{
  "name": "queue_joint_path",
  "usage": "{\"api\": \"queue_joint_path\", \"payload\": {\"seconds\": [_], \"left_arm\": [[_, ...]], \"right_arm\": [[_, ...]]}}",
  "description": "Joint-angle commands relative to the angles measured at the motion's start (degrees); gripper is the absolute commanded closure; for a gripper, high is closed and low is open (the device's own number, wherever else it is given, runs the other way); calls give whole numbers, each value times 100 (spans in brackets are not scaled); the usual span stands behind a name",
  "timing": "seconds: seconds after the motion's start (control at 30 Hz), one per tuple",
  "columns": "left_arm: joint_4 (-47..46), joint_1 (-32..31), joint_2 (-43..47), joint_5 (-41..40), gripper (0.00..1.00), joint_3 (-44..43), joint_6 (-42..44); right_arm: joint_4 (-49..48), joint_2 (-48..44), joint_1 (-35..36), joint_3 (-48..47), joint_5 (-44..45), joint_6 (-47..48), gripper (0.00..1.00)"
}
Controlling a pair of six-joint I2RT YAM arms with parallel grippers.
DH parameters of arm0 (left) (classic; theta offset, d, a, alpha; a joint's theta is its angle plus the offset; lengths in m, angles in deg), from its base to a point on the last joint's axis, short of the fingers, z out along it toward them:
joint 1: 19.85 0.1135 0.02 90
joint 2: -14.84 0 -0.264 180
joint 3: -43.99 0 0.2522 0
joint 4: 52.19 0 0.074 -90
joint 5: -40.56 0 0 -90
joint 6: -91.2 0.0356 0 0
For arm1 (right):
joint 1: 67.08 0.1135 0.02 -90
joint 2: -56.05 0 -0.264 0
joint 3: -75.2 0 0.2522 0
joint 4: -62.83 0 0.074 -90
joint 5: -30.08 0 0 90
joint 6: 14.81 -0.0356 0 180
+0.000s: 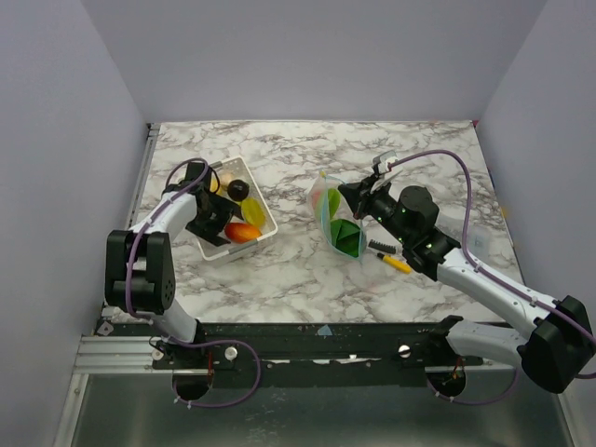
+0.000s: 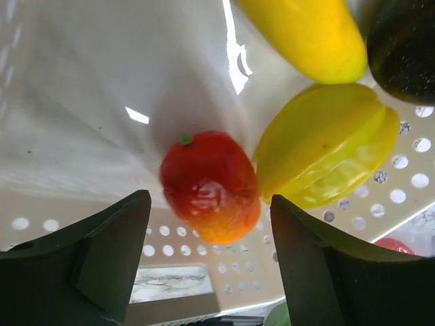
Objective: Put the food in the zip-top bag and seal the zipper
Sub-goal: Adjust the fake fruit in the bin, then pick up the fake fruit from the bin.
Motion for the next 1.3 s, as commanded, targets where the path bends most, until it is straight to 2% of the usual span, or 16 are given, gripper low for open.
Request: {"api": "queue_joint_path", "payload": {"seconds": [0.0, 0.1, 0.23, 0.4, 0.47, 0.73, 0.9, 1.0, 1.07, 1.17, 1.27], "left_arm": [[-180, -55, -365, 268, 28, -155, -368], [-249, -86, -583, 230, 30, -231, -492], [-370, -102, -651, 219, 57, -104, -586], [-271, -103, -419, 3, 77, -213, -492], [-172, -95, -301, -106, 82, -346, -396], [426, -94, 464, -737, 88, -890, 242], [507, -104, 1245, -723, 96, -934, 854], [144, -113, 1963, -377, 98, -639, 1078], [-404, -142, 2419, 148, 98, -376, 1327], [-1786, -320, 2905, 1445, 100, 31, 1642], [-3064, -985, 3094, 2033, 100, 192, 1886]], "right_arm": [[-168, 38, 12, -174, -98, 39, 100], [-168, 49, 21, -175, -97, 44, 99], [-171, 69, 14, -182, -97, 44, 99], [-166, 58, 21, -188, -89, 46, 99], [-166, 48, 21, -186, -98, 46, 99], [-140, 17, 19, -173, -28, 70, 99], [-192, 29, 20, -170, -98, 31, 99], [-132, 41, 21, -212, -109, 35, 99], [-163, 9, 14, -175, -92, 35, 99], [-141, -38, 19, -183, -66, 41, 99], [-231, -76, 18, -127, -96, -6, 99]]}}
